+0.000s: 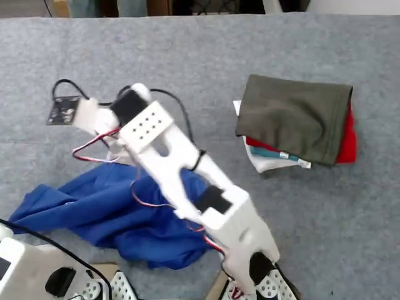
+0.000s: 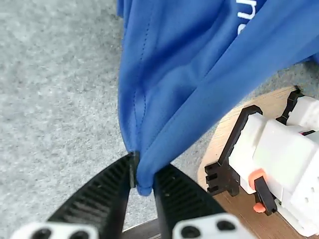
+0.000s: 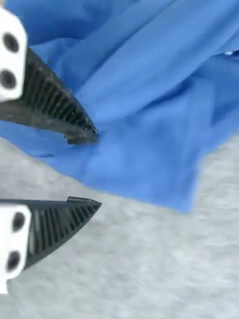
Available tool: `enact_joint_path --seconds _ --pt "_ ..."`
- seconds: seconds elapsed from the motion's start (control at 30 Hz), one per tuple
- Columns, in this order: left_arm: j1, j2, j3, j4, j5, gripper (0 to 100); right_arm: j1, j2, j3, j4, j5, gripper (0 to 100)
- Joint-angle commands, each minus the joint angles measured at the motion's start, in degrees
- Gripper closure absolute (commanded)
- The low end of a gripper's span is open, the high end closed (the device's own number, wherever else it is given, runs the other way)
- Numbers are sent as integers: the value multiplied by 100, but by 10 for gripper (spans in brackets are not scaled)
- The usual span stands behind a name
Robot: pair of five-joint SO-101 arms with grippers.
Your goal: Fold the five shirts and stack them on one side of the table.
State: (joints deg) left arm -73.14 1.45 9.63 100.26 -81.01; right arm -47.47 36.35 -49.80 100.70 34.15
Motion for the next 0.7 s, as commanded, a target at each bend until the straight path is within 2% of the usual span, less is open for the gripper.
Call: enact_joint_path --seconds 0.0,0.33,0.67 --pt "4 -264 -22 62 -114 971 -132 690 -1033 9 -44 816" --pt "40 -229 505 53 -114 971 -44 3292 -3433 -193 -440 815" --pt "-4 -281 620 44 -114 971 237 3723 -3679 -958 -897 818"
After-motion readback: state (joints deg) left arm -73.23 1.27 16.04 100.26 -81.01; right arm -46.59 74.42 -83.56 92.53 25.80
